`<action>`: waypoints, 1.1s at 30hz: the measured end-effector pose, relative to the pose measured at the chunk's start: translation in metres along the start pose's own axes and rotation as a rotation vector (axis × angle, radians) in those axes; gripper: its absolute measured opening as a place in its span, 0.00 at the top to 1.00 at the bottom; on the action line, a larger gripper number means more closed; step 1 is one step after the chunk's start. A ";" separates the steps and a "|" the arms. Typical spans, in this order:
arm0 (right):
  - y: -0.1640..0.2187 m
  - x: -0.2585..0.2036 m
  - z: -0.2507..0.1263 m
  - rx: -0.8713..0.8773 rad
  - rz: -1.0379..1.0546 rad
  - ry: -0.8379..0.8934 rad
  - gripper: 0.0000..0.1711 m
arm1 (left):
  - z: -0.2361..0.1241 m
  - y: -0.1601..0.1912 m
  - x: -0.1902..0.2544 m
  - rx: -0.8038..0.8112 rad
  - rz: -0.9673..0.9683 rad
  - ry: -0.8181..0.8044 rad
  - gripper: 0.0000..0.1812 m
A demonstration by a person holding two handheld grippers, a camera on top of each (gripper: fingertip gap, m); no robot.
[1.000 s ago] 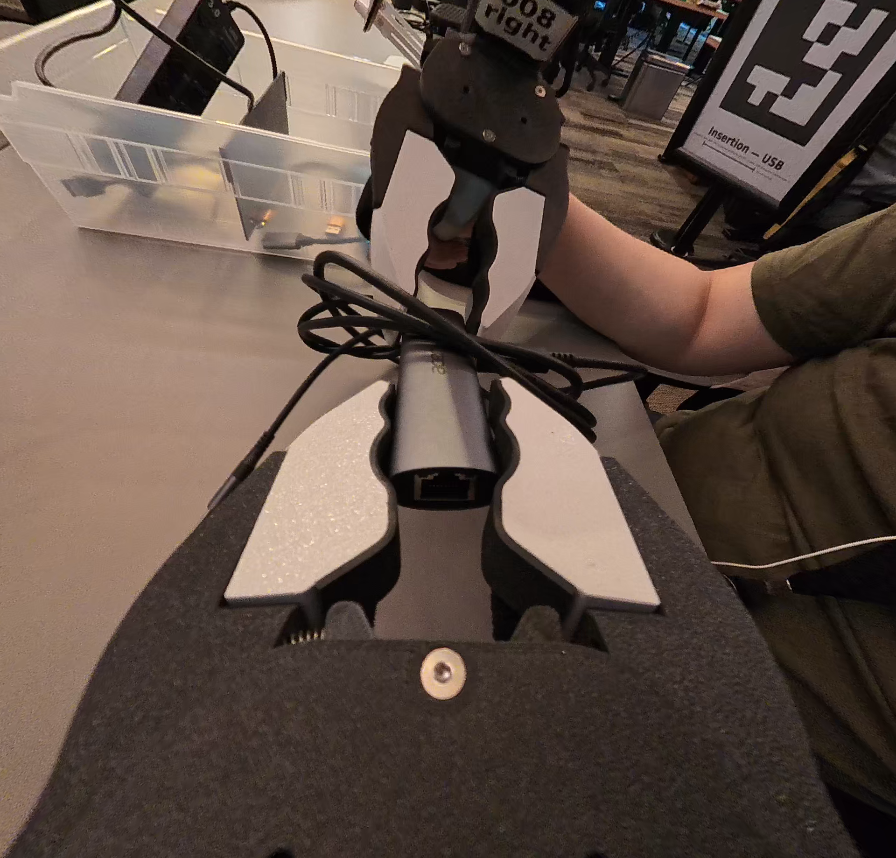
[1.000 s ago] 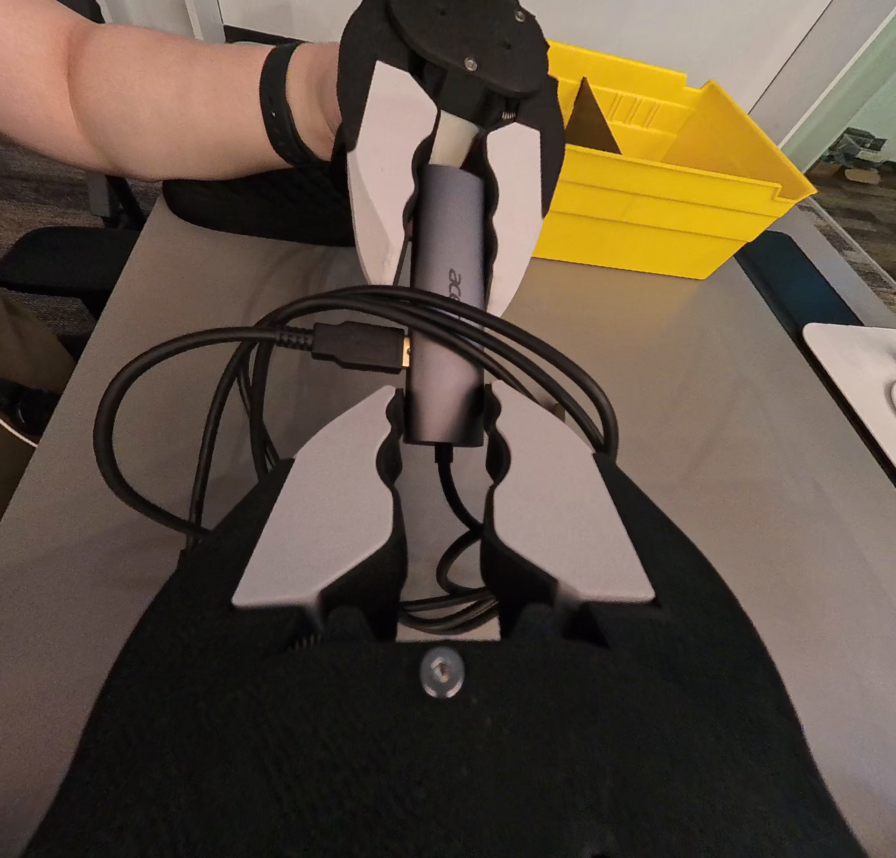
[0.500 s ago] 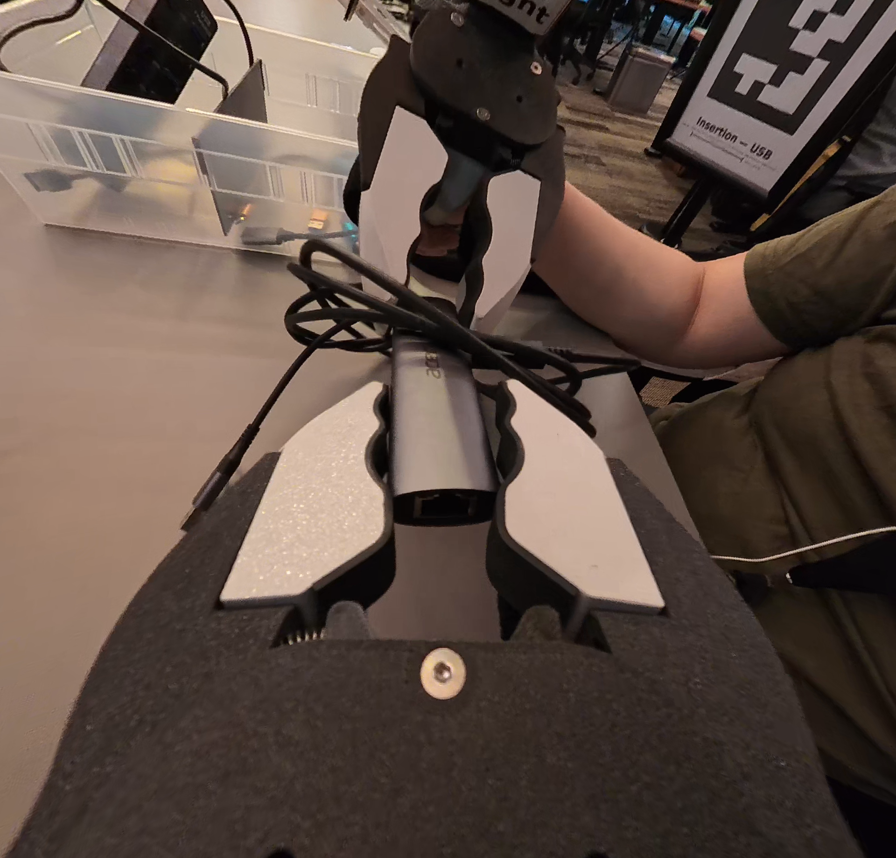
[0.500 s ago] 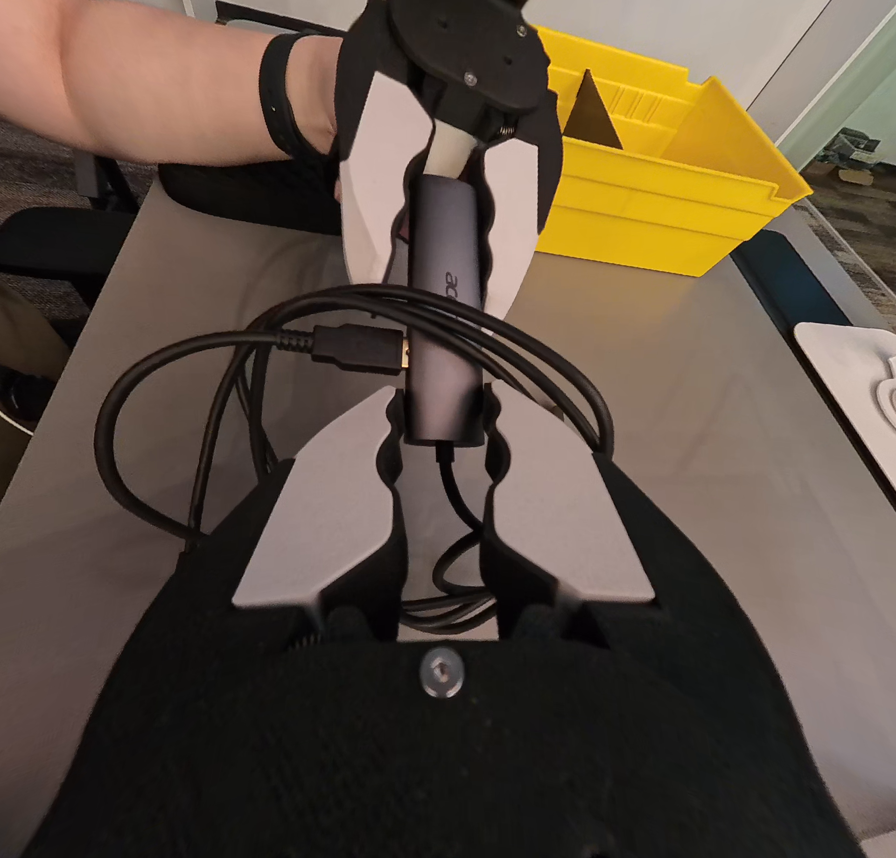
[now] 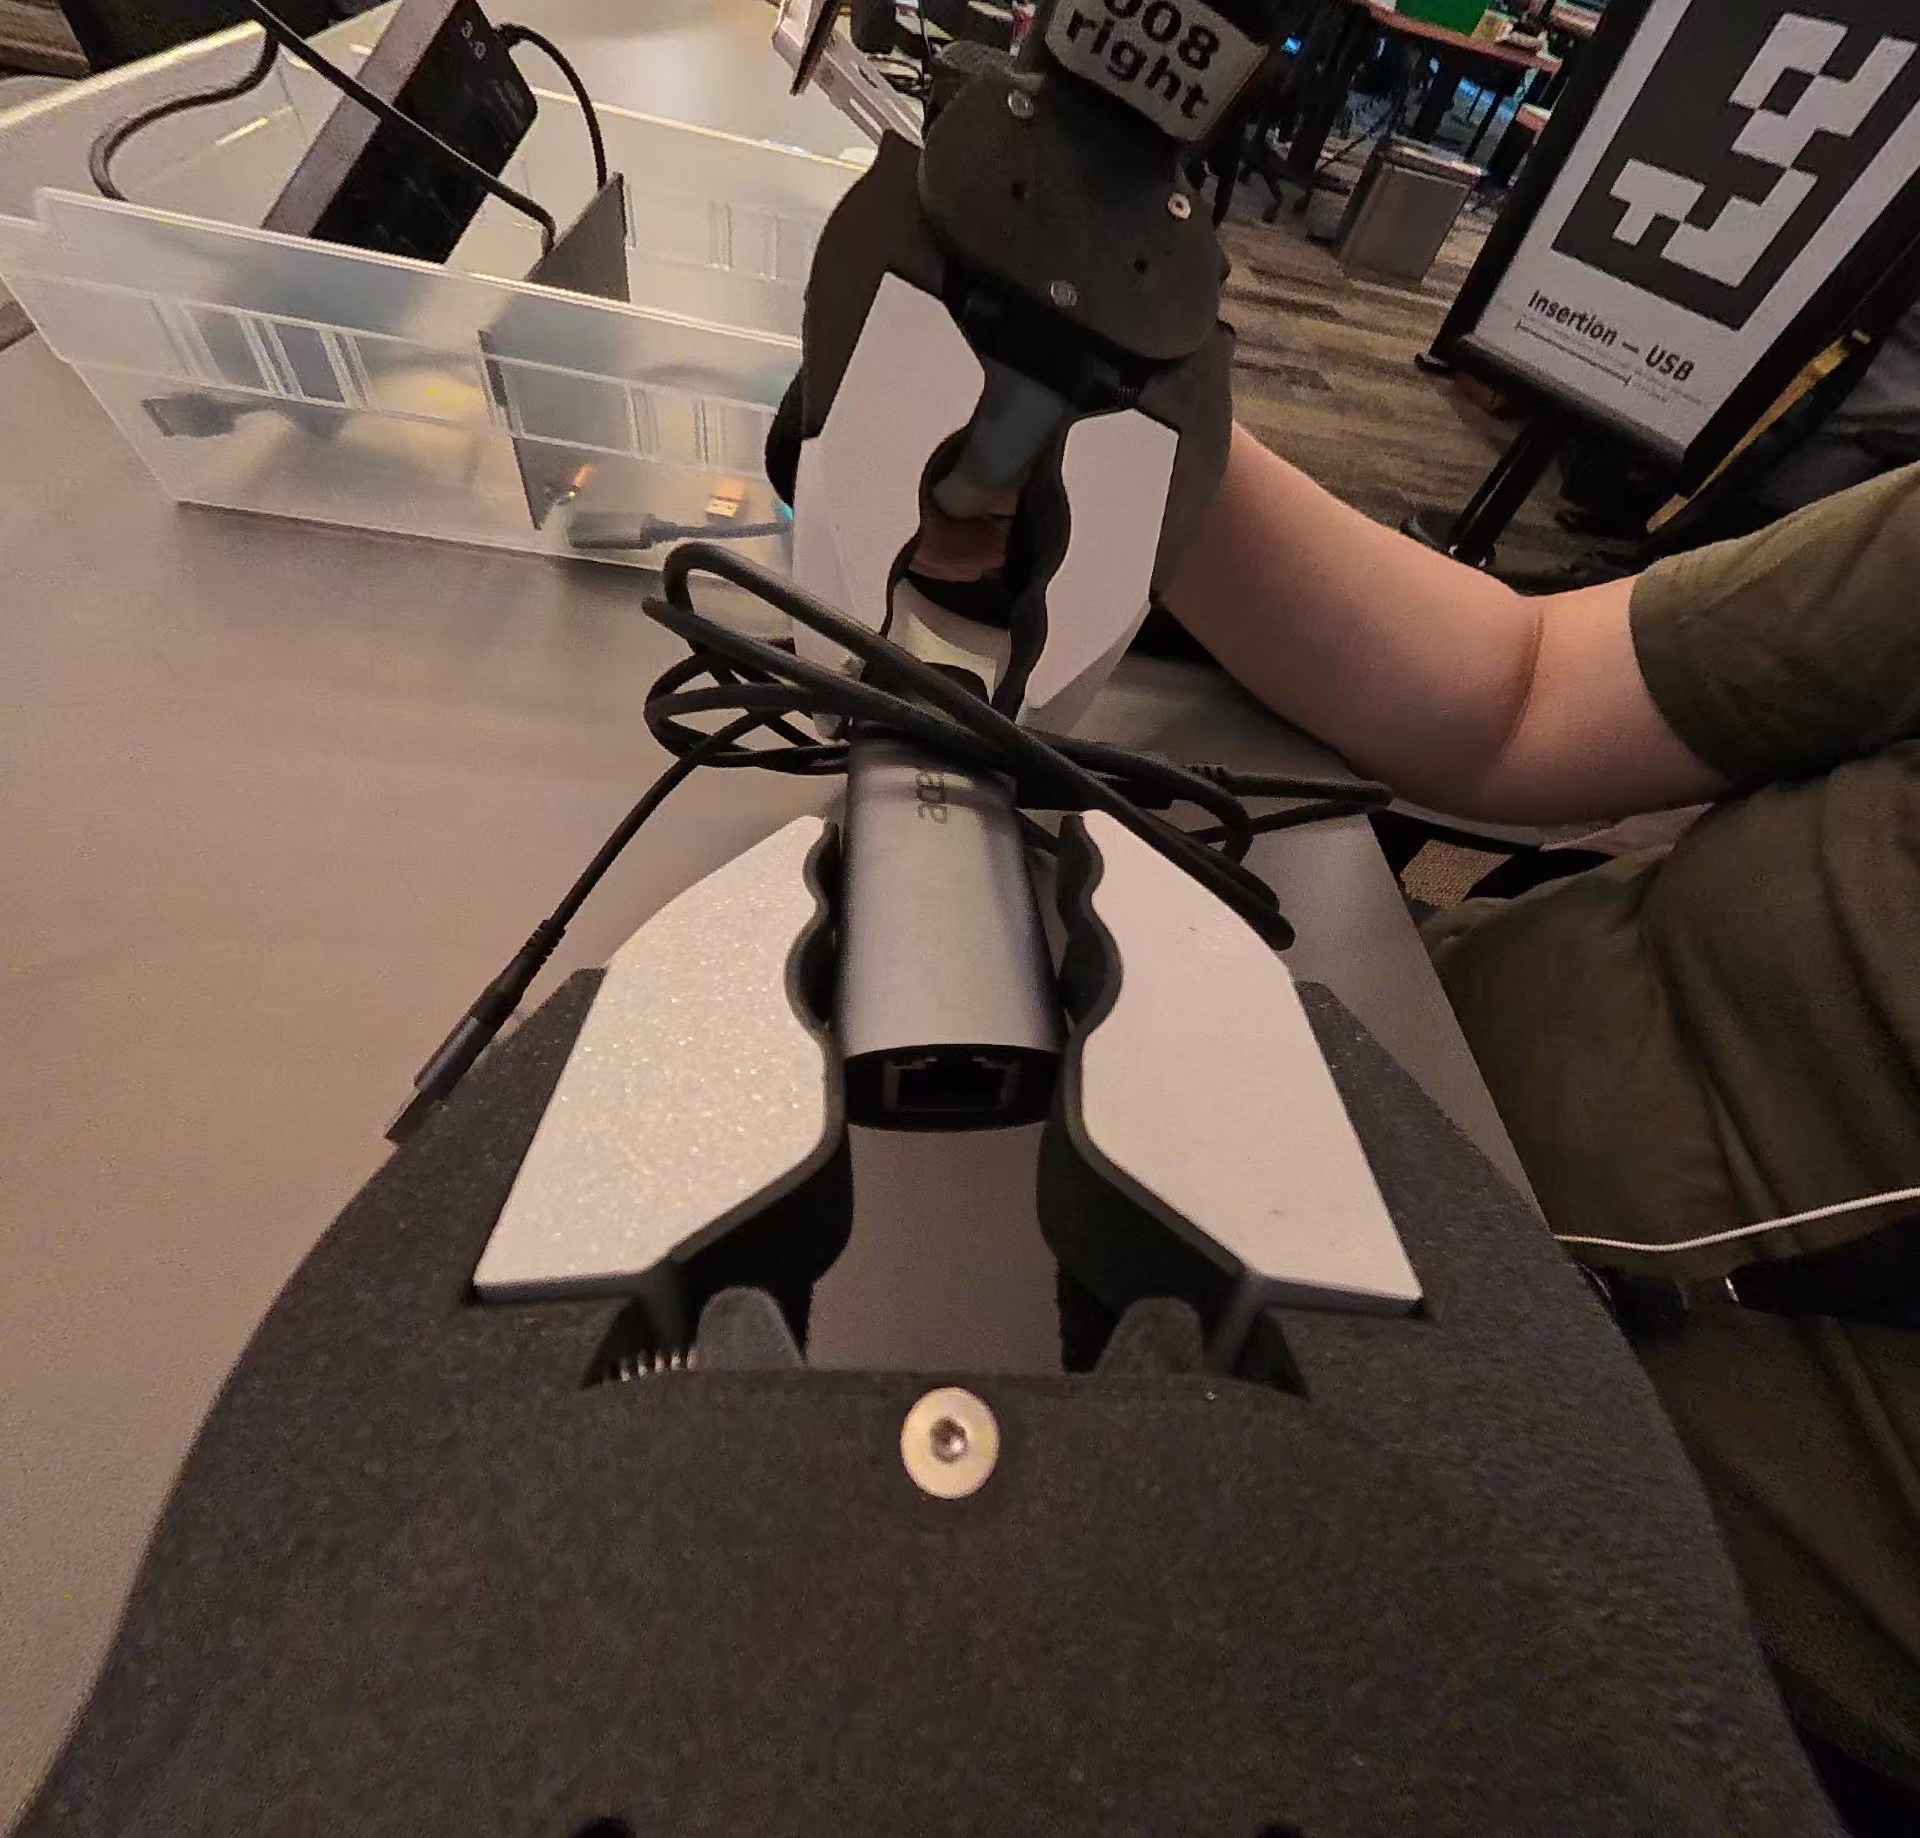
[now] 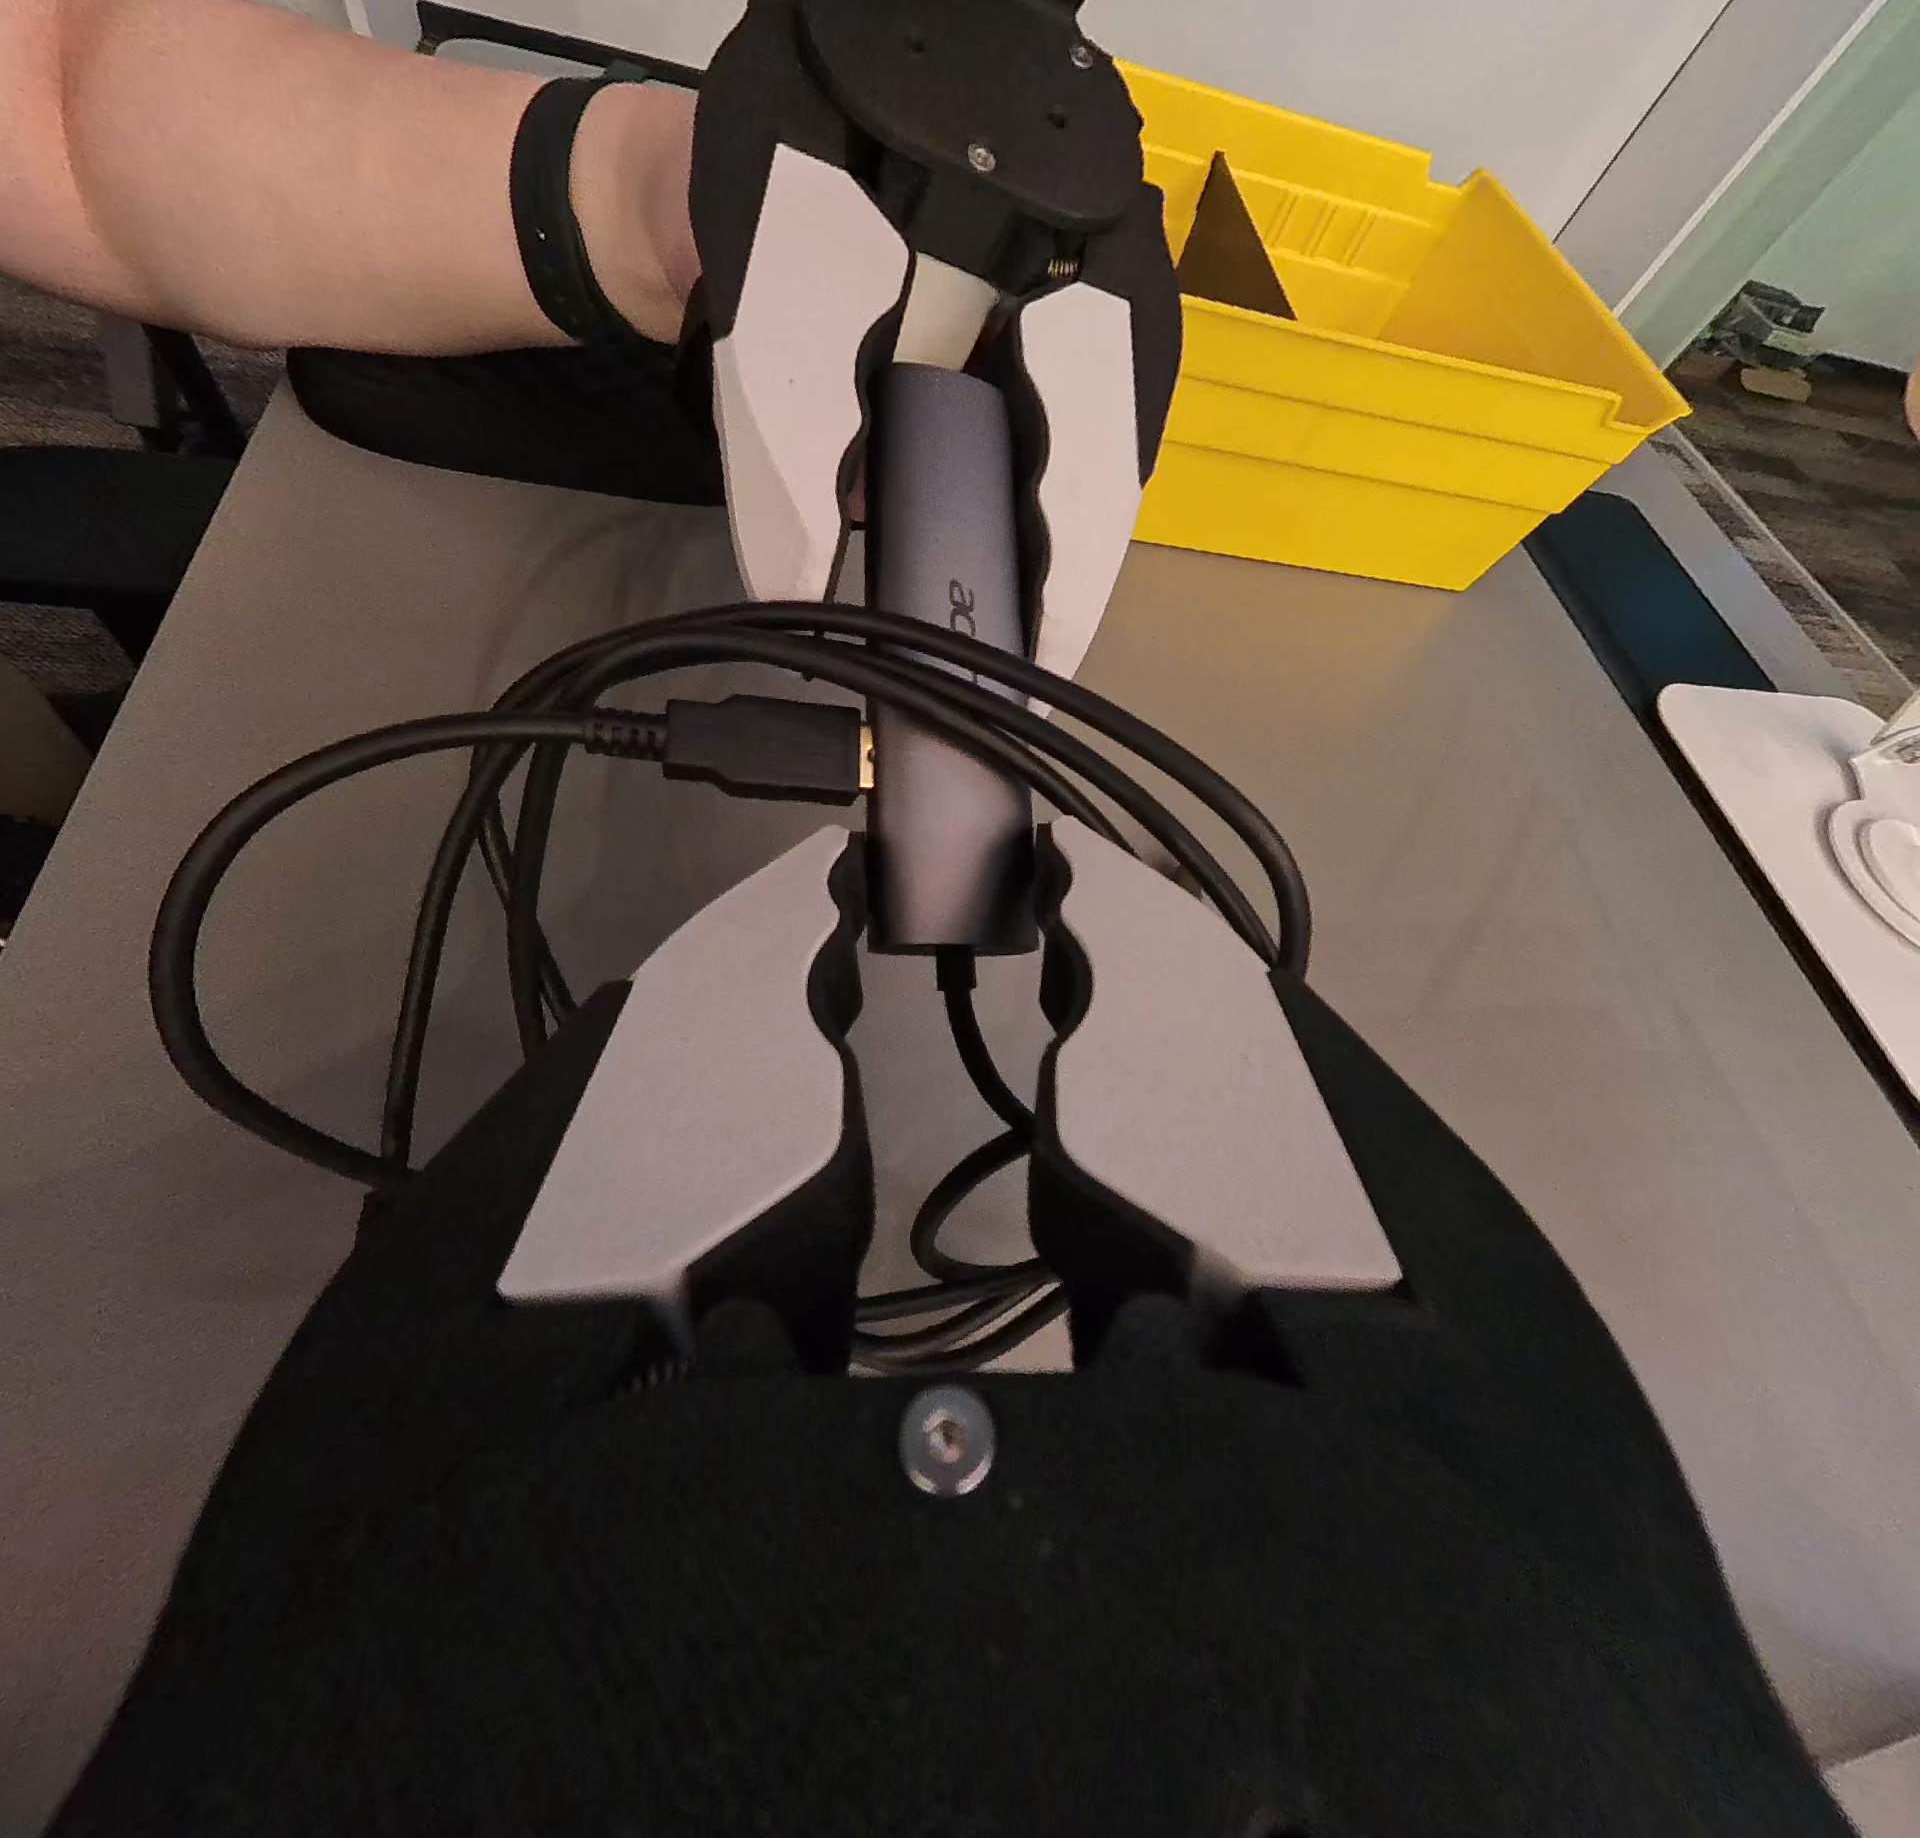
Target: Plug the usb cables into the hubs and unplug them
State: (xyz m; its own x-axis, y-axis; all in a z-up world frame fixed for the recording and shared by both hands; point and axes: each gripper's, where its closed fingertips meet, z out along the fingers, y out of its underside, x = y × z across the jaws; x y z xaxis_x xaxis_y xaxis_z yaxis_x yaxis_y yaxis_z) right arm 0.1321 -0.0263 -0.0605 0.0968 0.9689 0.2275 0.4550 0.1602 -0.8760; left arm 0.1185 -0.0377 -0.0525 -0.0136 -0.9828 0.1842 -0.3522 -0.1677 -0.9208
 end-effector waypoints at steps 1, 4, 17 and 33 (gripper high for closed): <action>0.000 0.000 0.000 -0.001 -0.005 0.000 0.81 | 0.000 0.001 0.000 -0.011 0.004 0.000 0.78; 0.000 0.002 0.000 0.001 -0.006 0.015 0.81 | 0.000 0.000 -0.001 -0.012 0.017 -0.021 0.78; -0.001 0.019 -0.005 0.025 0.021 0.111 0.80 | -0.008 -0.013 -0.011 0.082 -0.007 -0.076 0.79; -0.009 0.036 -0.021 0.062 0.015 0.222 0.70 | -0.014 -0.011 -0.024 0.040 0.071 -0.201 0.79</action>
State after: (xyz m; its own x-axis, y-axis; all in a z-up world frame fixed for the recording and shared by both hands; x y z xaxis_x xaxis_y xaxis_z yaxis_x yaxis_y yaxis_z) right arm 0.1501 0.0033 -0.0361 0.2987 0.9072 0.2963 0.3977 0.1639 -0.9027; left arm 0.1093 -0.0108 -0.0420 0.1510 -0.9873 0.0502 -0.3192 -0.0968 -0.9427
